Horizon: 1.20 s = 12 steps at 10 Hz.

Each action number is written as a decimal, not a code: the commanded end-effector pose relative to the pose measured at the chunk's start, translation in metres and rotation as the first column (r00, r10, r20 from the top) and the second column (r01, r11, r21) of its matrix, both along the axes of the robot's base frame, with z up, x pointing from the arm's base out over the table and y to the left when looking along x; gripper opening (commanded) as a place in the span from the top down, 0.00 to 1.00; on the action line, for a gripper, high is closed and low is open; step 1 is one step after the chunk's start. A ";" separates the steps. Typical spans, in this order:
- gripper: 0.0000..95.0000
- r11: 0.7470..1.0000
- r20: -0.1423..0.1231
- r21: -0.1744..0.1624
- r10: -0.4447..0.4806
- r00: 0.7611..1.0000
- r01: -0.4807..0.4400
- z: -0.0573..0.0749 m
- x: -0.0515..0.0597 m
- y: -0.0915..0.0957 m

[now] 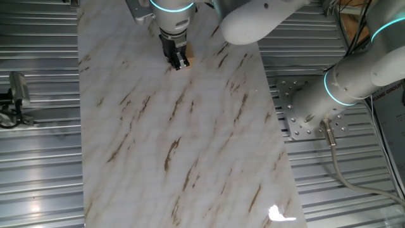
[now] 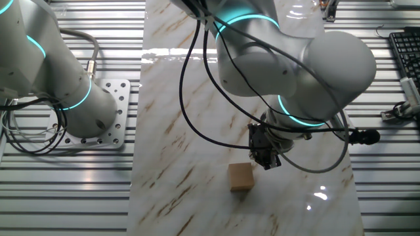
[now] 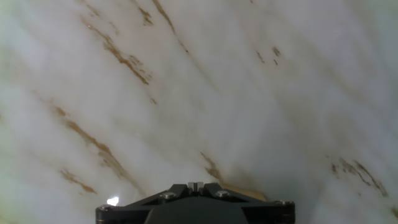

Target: Pick up the small block on the left and move it to the right

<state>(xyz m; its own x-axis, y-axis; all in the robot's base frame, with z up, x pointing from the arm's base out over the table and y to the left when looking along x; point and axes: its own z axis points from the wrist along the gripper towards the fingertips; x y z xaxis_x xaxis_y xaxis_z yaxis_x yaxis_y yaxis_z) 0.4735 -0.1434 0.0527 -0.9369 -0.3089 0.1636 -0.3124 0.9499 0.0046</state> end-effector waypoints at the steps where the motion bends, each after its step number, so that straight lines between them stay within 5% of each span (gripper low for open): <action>1: 1.00 1.000 -0.002 -0.002 -0.003 1.000 0.003 0.000 0.001 0.000; 12: 1.00 0.998 0.001 -0.047 0.037 0.999 -0.037 0.000 0.001 0.000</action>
<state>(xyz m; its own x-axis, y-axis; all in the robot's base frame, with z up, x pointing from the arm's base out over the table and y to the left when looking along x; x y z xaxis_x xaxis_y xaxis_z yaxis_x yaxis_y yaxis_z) 0.4746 -0.1432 0.0528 -0.9244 -0.3374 0.1777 -0.3490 0.9364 -0.0376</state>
